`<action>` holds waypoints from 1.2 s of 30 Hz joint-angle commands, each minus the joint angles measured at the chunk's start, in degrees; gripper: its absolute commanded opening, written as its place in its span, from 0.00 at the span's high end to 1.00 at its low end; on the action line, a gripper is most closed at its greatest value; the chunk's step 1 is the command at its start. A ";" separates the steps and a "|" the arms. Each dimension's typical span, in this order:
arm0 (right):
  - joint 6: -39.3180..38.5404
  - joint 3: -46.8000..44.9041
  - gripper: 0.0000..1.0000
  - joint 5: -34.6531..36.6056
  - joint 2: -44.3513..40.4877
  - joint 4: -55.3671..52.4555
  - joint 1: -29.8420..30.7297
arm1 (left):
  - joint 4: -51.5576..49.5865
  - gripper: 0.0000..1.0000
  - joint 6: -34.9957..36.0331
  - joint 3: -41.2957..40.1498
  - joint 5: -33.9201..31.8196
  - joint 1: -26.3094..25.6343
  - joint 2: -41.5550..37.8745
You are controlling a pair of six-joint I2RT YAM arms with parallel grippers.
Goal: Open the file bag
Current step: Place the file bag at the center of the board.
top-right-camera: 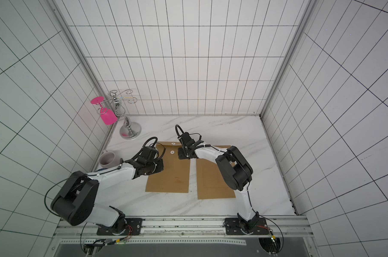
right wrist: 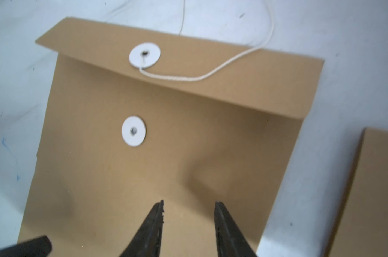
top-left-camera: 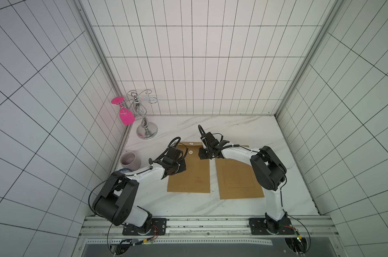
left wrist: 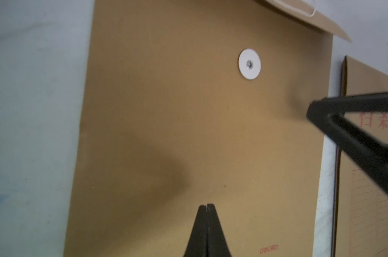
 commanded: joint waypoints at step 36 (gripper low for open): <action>-3.85 41.69 0.68 -0.38 25.95 -18.86 -7.03 | -0.03 1.00 5.41 2.44 0.01 -2.05 0.01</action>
